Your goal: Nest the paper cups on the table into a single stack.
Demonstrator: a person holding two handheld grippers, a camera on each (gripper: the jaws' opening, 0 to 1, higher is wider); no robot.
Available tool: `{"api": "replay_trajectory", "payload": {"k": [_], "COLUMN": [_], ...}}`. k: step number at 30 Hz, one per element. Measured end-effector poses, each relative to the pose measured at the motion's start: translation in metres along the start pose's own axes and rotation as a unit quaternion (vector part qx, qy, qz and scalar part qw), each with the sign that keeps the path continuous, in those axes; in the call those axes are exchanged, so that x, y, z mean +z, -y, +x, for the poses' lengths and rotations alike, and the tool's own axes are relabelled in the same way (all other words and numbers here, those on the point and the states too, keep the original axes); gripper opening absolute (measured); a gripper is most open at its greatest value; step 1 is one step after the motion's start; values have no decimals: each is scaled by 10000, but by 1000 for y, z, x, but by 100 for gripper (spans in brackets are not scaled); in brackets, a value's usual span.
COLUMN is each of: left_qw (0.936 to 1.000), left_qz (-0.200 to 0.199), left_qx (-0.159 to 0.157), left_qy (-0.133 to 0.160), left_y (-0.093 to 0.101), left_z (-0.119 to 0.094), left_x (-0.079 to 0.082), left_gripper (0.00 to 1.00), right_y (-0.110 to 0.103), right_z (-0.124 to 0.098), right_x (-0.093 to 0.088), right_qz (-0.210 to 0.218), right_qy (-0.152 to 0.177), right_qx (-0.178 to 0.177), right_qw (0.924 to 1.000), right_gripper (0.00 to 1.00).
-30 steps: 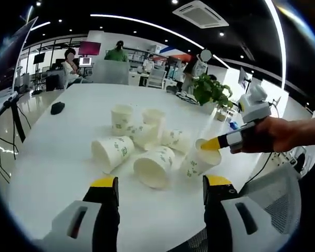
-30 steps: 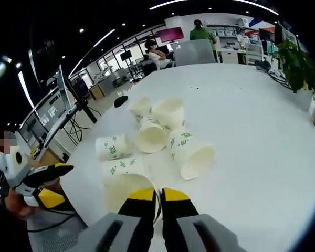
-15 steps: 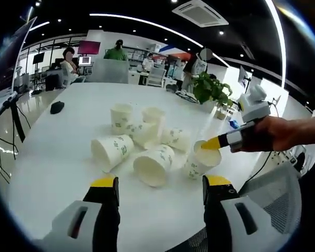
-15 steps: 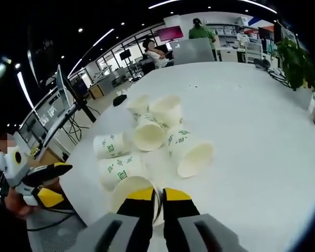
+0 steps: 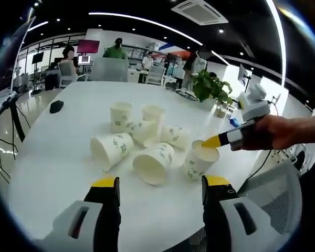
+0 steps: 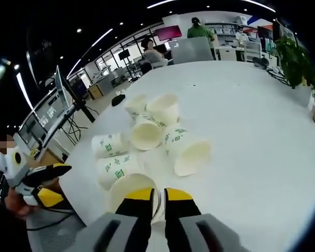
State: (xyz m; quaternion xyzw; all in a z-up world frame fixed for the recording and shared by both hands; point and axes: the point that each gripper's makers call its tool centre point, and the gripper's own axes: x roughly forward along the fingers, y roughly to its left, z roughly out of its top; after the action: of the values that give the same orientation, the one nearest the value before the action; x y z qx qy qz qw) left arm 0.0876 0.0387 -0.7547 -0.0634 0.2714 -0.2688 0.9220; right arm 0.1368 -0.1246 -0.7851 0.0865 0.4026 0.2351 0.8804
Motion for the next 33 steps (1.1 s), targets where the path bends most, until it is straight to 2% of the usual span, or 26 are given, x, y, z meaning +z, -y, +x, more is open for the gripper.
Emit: {"api": "replay_trajectory", "payload": {"k": [6, 11, 15, 17, 19, 21, 24, 28, 33], "left_qw": [9999, 9997, 9997, 9997, 9996, 9996, 9996, 9995, 9995], "left_qz": [74, 146, 156, 140, 148, 132, 85, 20, 31], "left_qx": [-65, -87, -110, -130, -135, -149, -178, -214, -244], "left_qy": [-47, -146, -178, -182, -188, -191, -191, -226, -213], "left_y": [3, 4, 5, 5, 5, 6, 6, 7, 10], "left_z": [3, 5, 5, 6, 6, 6, 7, 8, 7], "left_x": [-2, -5, -6, -7, -7, -7, -6, -8, -6], "left_gripper": [62, 61, 60, 60, 60, 60, 59, 59, 58], "right_y": [3, 2, 0, -2, 1, -1, -2, -5, -8], "right_z": [-9, -17, -25, -31, -39, -44, -55, -69, -76], "right_x": [4, 0, -1, -1, 2, -2, -8, -13, -22], "right_qz": [23, -212, -386, -485, -677, -788, -850, -679, -658], "right_qy": [288, 374, 508, 661, 902, 933, 1032, 1237, 1245], "right_qx": [73, 72, 143, 122, -40, -40, -75, -100, -172], "right_qw": [9996, 9990, 9979, 9966, 9936, 9925, 9910, 9899, 9899], "right_gripper": [14, 36, 47, 57, 74, 82, 85, 86, 85]}}
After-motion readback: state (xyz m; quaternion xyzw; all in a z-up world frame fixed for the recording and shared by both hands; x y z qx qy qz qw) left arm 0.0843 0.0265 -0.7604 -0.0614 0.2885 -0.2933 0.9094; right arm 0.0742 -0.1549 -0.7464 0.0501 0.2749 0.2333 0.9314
